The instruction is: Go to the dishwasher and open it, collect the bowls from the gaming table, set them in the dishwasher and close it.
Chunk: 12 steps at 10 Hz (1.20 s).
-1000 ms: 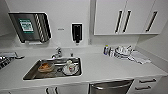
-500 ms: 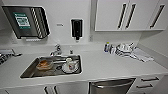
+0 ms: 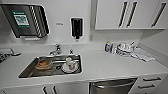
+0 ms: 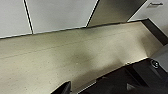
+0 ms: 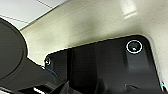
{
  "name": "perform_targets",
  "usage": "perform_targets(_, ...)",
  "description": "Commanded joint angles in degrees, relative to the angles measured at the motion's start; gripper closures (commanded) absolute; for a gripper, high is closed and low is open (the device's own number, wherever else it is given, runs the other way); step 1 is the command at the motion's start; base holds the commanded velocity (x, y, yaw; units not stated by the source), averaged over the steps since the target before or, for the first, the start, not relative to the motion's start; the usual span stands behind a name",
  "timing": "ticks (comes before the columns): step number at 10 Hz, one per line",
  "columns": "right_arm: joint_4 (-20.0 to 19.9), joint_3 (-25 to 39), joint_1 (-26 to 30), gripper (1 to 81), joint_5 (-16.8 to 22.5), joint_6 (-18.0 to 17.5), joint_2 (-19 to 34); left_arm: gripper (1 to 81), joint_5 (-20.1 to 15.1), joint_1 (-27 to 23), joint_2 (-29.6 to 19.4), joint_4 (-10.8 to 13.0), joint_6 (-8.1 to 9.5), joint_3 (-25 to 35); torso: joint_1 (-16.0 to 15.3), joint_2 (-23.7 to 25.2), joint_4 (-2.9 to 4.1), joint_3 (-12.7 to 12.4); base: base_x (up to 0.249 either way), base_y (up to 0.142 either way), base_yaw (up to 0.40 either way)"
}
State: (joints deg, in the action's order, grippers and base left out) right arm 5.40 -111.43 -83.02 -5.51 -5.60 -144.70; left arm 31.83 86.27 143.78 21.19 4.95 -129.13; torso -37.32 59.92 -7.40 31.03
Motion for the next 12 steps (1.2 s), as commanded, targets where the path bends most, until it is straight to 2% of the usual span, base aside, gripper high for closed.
perform_targets(1, -0.7, 1.2, 2.6, 1.0, 2.8, 0.1, 1.6, 1.0, -1.0, -2.0, -2.3, 0.7, 0.15, 0.0, -3.5, 5.4, 0.0, -0.3, 0.0, 0.0, 0.0)
perform_targets(2, -0.7, 1.2, 2.6, 1.0, 2.7, 0.0, 1.5, 1.0, -1.0, -2.1, -2.4, 0.5, 0.15, 0.0, -4.5, 7.2, 0.0, 1.2, 0.0, 0.0, 0.0)
perform_targets(3, -0.7, 1.4, 2.5, 1.0, 2.7, 0.1, 1.5, 1.0, -1.0, -2.0, -2.5, 0.5, 0.15, 0.0, -5.4, 8.5, 0.0, 1.6, 0.0, 0.0, 0.0)
perform_targets(4, -0.7, 1.4, 2.5, 1.0, 2.7, 0.1, 1.5, 1.0, -1.0, -2.0, -2.6, 0.5, 0.15, 0.0, -6.4, 10.2, 0.0, -3.3, 0.0, 0.0, 0.0)
perform_targets(5, -0.6, 1.4, 2.5, 1.0, 2.7, 0.1, 1.4, 1.0, -1.0, -2.0, -2.6, 0.4, 0.15, 0.0, -7.5, 11.9, -1.45, -3.8, 0.0, 0.0, 0.0)
perform_targets(8, -0.6, 1.1, 2.6, 1.0, 2.7, 0.1, 1.3, 1.0, -1.0, -2.0, -2.6, 0.3, 0.15, -0.1, -10.8, 17.2, -2.16, -8.9, 0.0, 0.0, 0.0)
perform_targets(9, -0.7, 1.1, 2.5, 1.0, 2.7, 0.1, 1.4, 1.0, -0.8, -2.0, -2.5, 0.3, 0.15, -0.1, -12.0, 19.2, -1.29, -5.2, 0.0, 0.0, 0.0)
perform_targets(10, -0.7, 1.1, 2.5, 1.0, 2.7, 0.0, 1.5, 1.0, -0.7, -2.0, -2.3, 0.2, 0.24, -0.1, -13.2, 21.0, -1.57, -7.0, 0.0, 0.0, 0.0)
perform_targets(12, -1.4, 0.8, 2.5, 1.0, 2.8, -1.3, 2.6, 1.0, -0.7, -2.0, -1.0, 0.2, 0.32, -0.2, -14.9, 24.0, -1.68, -8.3, 0.0, 0.0, 0.0)
